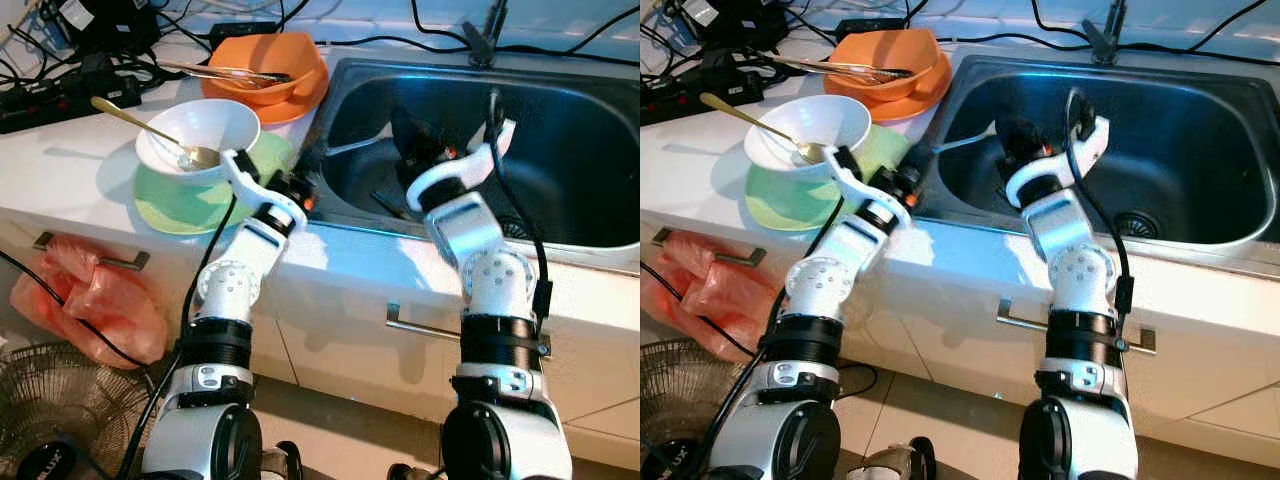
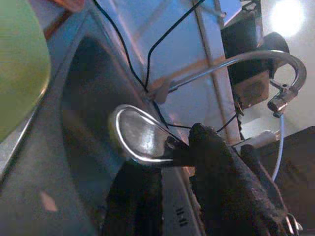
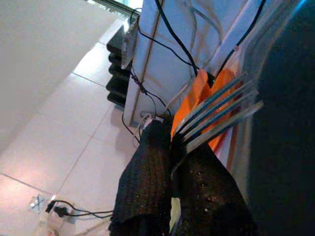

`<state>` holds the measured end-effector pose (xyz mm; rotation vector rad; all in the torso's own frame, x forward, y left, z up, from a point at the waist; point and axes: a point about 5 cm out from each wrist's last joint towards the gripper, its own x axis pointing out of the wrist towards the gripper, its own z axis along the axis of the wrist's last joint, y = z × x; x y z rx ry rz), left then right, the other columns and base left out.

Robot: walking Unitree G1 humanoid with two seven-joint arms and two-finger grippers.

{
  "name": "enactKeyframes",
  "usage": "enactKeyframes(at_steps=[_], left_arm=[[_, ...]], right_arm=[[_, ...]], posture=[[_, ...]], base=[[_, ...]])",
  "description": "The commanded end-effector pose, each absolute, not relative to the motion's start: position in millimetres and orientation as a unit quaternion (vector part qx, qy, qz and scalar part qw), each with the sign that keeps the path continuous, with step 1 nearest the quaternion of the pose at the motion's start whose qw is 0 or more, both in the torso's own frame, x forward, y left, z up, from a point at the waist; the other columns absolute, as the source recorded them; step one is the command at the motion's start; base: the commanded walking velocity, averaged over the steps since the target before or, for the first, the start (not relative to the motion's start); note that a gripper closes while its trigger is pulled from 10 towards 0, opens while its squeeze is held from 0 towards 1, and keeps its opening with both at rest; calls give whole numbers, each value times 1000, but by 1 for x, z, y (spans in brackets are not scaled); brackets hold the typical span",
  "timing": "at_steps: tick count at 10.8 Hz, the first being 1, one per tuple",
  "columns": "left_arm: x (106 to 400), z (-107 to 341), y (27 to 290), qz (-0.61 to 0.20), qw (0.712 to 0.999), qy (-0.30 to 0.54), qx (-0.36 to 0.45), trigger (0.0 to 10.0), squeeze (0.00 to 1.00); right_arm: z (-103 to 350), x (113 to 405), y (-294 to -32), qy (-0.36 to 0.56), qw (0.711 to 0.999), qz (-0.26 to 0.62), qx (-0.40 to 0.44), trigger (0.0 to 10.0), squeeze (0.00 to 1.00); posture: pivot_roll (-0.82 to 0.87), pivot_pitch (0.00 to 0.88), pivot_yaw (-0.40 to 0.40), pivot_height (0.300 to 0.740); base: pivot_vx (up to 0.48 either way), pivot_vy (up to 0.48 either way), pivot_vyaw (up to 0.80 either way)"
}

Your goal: Kitchen organization

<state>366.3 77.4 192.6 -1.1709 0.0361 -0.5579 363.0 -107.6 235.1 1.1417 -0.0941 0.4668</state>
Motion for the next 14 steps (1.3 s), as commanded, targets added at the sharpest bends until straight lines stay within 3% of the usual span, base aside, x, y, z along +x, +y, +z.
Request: enactKeyframes(at_steps=[1,4,6,8,11,13,14], left_arm=[[362,167,68,-229,801,60,-549,10000,1000],[361,163,65,-229,800,72,-550,10000,1000],[354,162,54,-276,784,100,-547,10000,1000],[349,164,50,-310,793,104,-515,10000,1000],[343,174,51,-348,834,88,-418,10000,1000],[340,177,56,-352,846,78,-393,10000,1000],[338,182,59,-351,867,60,-348,10000,1000]], right_arm=[[250,364,-110,-74,812,222,535,0,0],[250,366,-114,-78,815,215,533,0,0],[251,367,-115,-81,815,210,534,0,0],[249,368,-117,-85,820,194,532,0,0],[244,373,-134,-111,881,124,442,0,0],[244,376,-150,-125,897,89,415,0,0],[242,378,-163,-135,918,61,369,0,0]], posture=[[-4,149,97,740],[-5,148,96,740],[-5,147,95,740],[-1,147,93,740],[6,148,93,740],[7,152,93,740],[6,152,93,740]], base=[[0,0,0],[0,0,0],[0,0,0],[0,0,0],[0,0,0],[0,0,0],[0,0,0]])
